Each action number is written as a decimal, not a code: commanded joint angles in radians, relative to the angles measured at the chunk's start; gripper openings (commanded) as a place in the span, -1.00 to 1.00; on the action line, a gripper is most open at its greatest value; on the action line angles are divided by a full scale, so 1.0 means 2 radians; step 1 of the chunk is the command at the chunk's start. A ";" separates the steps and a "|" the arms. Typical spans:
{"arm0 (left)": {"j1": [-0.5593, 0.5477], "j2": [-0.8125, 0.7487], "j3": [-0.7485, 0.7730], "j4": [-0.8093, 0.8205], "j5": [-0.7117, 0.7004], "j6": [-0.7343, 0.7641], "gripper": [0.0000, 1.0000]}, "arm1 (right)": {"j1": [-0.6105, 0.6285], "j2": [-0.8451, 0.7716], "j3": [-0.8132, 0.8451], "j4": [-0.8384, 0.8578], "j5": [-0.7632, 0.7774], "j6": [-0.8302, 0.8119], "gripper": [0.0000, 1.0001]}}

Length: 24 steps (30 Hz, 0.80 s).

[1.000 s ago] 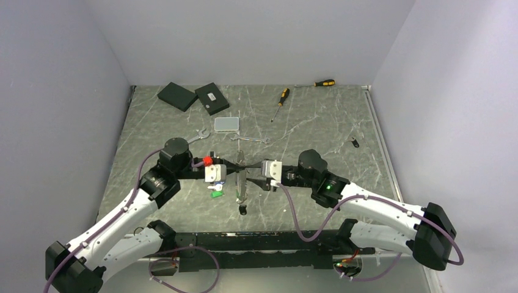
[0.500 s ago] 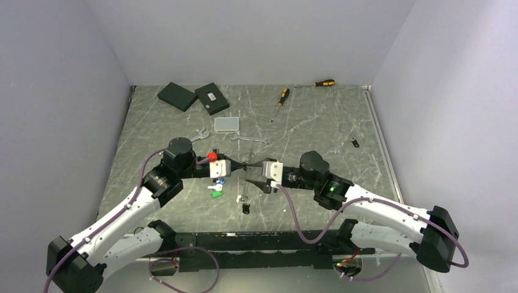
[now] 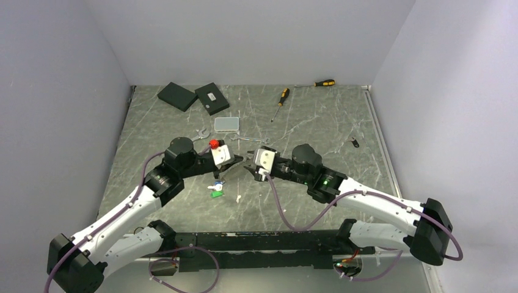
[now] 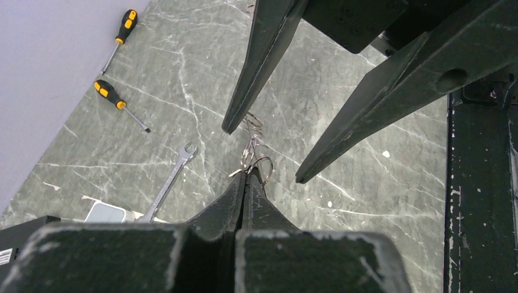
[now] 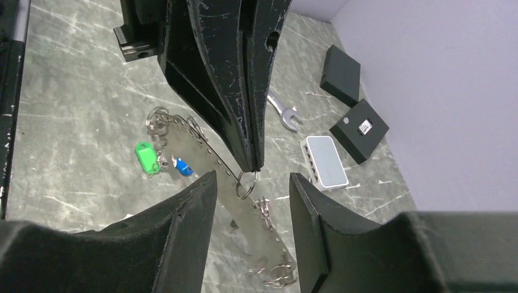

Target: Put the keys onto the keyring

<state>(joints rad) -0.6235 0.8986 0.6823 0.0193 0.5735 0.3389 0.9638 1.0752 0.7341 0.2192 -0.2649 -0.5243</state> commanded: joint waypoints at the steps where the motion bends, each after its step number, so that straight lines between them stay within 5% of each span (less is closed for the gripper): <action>1: -0.001 -0.010 -0.002 0.032 -0.003 -0.010 -1.00 | 0.001 0.013 0.037 -0.010 0.011 -0.014 0.00; 7: -0.002 -0.021 -0.010 0.033 0.000 -0.007 -1.00 | 0.001 0.031 0.048 -0.011 0.018 -0.014 -0.24; 24: -0.002 -0.039 -0.021 0.018 -0.014 0.019 -1.00 | -0.020 0.041 0.047 -0.051 0.008 0.016 -0.11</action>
<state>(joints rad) -0.6235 0.8433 0.6449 0.0547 0.5785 0.3534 0.9348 1.1648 0.8104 0.1062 -0.2630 -0.5388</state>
